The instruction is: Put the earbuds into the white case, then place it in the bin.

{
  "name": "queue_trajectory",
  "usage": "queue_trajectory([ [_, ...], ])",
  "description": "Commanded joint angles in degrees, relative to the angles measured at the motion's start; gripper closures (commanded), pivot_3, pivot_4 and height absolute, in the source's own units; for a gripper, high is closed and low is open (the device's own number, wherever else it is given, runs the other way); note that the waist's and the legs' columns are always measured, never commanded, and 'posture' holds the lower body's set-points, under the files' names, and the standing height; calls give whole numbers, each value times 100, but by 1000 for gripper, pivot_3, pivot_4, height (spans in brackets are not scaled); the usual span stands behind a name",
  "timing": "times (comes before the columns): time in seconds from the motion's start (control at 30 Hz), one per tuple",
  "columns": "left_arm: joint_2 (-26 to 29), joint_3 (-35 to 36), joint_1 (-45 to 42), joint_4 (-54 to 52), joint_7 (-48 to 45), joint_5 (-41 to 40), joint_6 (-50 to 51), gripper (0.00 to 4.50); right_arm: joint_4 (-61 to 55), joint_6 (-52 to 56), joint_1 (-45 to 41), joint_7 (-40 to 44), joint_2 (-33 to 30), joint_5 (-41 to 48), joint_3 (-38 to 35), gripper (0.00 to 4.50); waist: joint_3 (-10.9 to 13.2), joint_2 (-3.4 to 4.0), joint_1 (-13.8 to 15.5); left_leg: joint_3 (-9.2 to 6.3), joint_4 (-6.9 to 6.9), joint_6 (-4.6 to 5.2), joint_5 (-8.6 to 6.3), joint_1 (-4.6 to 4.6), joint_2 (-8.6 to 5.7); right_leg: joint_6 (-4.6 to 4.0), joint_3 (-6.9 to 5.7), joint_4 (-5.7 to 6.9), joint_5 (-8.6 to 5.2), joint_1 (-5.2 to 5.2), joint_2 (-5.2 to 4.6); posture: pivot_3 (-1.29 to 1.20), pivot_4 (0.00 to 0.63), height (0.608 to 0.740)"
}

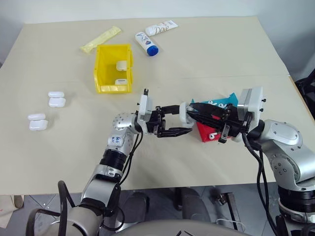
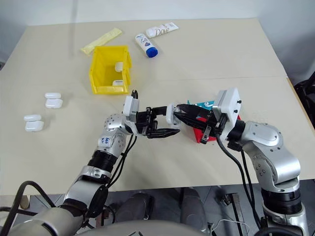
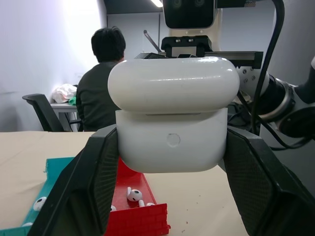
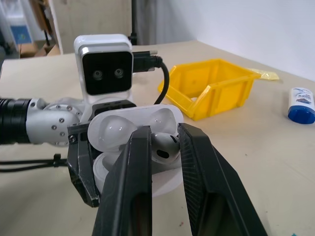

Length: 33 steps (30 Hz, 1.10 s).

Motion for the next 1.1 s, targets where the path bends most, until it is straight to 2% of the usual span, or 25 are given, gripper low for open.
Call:
queue_trajectory([
  [0.03,-34,313,-316,-87,47,-186,-323,1712,100,243,25,194,-269,16,140,4056,0,0,4,0,0,0,0,0,0,0,0,0,0,0,-1,0,150,740],
  [0.17,1,257,-325,46,-36,-75,-500,1712,78,384,-123,213,-460,33,221,4056,0,0,2,0,0,0,0,0,0,0,-1,-1,0,0,0,0,150,740],
  [0.57,33,182,-322,369,-202,142,-820,1712,73,683,-712,19,-553,217,-152,25,0,-1,16,-2,0,0,0,-5,0,0,-2,-3,1,-1,-2,0,150,740],
  [0.77,210,300,-297,520,-69,210,-873,1712,-160,898,-177,-72,-909,468,-984,25,1,-2,36,-4,0,1,0,-7,0,0,-3,-4,1,-1,-3,0,150,740],
  [0.87,537,460,-243,676,-85,185,-849,1712,-237,869,1174,180,-1174,313,-2103,25,1,-5,84,-9,0,1,0,-11,0,0,-6,-6,1,0,-2,0,150,740],
  [0.97,794,577,-201,729,-125,134,-784,1712,-245,869,2272,323,-1184,307,-3084,25,1,-3,109,-1,-2,4,-2,-11,1,1,-1,-7,1,-1,0,0,150,740],
  [1.1,1023,714,-184,742,-152,113,-719,1712,-239,772,3345,545,-1060,243,-3919,25,0,0,110,13,3,22,-12,3,0,5,8,-35,7,14,-3,0,150,740],
])
